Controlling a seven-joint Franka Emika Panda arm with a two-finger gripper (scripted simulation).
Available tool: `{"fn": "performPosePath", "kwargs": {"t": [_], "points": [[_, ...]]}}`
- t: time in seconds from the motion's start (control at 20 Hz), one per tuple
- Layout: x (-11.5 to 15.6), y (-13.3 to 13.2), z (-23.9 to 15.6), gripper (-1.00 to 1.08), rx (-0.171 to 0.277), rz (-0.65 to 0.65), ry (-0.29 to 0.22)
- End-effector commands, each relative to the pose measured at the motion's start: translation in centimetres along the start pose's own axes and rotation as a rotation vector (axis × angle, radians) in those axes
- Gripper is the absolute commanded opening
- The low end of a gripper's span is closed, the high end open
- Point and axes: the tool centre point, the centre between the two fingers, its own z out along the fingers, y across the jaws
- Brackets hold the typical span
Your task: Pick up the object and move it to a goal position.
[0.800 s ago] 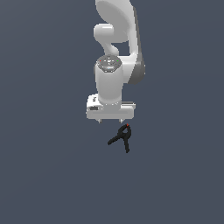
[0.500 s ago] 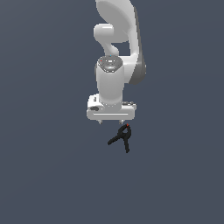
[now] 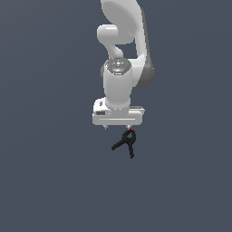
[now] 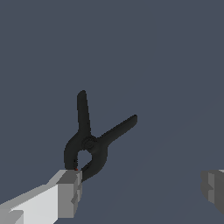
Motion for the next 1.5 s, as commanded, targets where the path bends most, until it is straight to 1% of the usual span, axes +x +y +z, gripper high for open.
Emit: {"fn": "performPosePath", "kwargs": {"t": [0.0, 0.4, 1.05, 1.45], "points": [[0.0, -0.1, 0.2, 1.0, 0.0, 0.007, -0.001], [0.0, -1.1, 1.7, 1.0, 0.004, 0.082, -0.008], [-0.4, -4.4, 6.8, 1.0, 0.002, 0.331, -0.033], [-0.7, -5.6, 8.7, 1.0, -0.004, 0.427, -0.041]]}}
